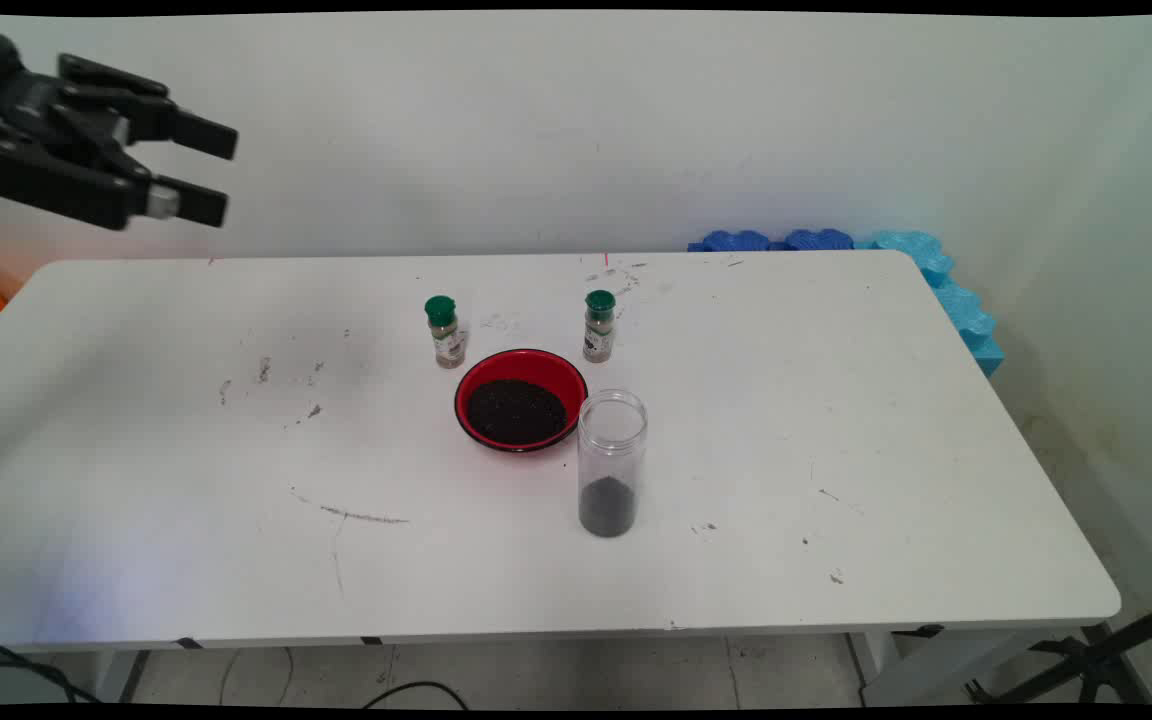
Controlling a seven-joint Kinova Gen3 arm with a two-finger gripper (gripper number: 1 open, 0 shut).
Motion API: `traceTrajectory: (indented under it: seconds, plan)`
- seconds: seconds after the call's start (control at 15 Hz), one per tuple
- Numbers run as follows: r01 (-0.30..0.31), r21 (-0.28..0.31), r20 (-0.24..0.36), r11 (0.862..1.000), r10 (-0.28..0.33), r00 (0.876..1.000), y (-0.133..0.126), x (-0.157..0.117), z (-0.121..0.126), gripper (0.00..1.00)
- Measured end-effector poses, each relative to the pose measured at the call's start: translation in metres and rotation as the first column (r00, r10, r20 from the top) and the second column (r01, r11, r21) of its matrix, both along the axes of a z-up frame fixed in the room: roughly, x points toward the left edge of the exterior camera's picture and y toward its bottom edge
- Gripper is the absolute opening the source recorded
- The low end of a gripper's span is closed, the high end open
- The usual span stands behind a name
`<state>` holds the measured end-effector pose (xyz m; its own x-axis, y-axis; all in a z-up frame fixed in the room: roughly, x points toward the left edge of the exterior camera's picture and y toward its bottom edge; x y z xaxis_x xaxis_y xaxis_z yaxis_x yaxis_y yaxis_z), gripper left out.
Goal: Pick up the black seasoning powder from the table
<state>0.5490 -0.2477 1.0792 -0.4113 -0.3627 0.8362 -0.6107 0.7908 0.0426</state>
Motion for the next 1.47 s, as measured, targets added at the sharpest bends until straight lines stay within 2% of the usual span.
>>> traceTrajectory:
  seconds: [0.47, 1.47]
  plan:
    - [0.014, 0.003, 0.022, 1.000, -0.015, 1.000, -0.010, -0.029, -0.030, 1.00]
    - [0.112, 0.044, 0.071, 0.993, -0.115, 0.991, -0.021, -0.100, -0.119, 1.00]
